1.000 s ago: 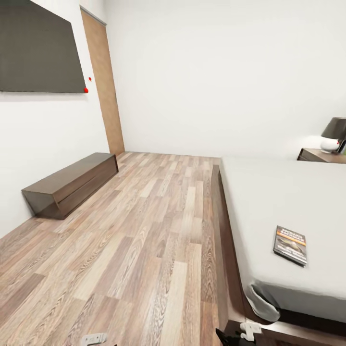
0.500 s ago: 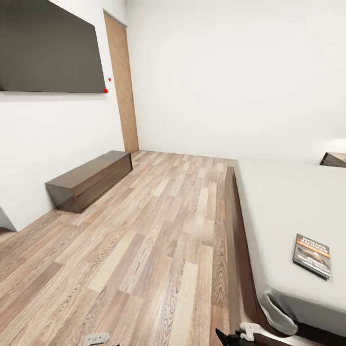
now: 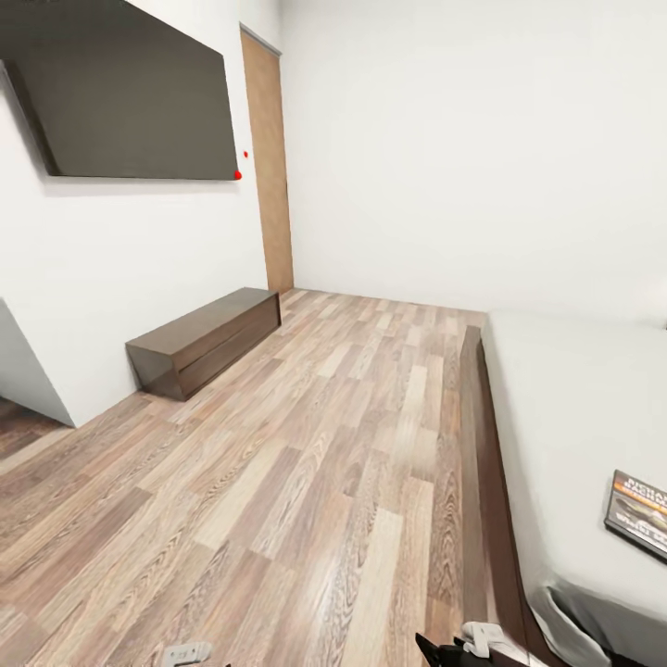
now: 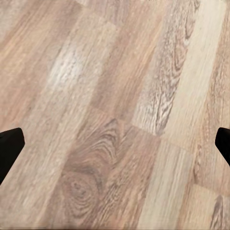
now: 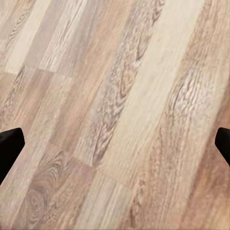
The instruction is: In the bedroom, move the book from the bed onto either nightstand, and place the two sandals side by side next to the bed.
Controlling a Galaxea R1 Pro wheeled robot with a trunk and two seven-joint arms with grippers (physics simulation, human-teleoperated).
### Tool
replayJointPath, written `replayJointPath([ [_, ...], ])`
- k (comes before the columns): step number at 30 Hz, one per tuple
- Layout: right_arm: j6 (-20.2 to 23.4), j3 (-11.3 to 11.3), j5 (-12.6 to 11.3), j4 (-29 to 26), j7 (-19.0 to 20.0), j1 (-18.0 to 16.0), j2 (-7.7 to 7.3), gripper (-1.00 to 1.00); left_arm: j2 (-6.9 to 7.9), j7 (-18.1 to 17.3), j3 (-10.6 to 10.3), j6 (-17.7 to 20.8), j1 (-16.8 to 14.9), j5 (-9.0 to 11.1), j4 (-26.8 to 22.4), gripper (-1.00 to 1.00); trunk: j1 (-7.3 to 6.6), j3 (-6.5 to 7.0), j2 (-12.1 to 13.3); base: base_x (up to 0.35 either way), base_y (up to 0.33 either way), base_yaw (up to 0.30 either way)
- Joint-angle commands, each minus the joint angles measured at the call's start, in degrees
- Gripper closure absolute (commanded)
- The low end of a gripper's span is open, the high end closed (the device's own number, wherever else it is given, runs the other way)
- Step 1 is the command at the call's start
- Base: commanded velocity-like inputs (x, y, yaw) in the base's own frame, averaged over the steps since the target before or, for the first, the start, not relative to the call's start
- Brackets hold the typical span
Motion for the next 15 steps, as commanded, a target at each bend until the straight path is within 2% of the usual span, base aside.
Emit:
replayJointPath([
  [1, -0.3, 0.5, -0.6, 0.2, 0.4, -0.1, 0.02, -1.0, 0.0, -0.3, 0.4, 0.0, 0.0, 0.1, 0.1, -1.0, -0.01, -0.05, 0.0, 0.0, 0.0, 0.193],
  [11, -0.3, 0.5, -0.6, 0.2, 0.4, -0.1, 0.02, -1.0, 0.0, -0.3, 0.4, 0.0, 0.0, 0.1, 0.1, -1.0, -0.01, -0.05, 0.0, 0.0, 0.0, 0.191],
  [15, -0.3, 0.5, -0.4, 0.2, 0.4, -0.1, 0.02, -1.0, 0.0, -0.3, 0.4, 0.0, 0.0, 0.1, 0.1, -1.0, -0.01, -0.05, 0.0, 0.0, 0.0, 0.112],
])
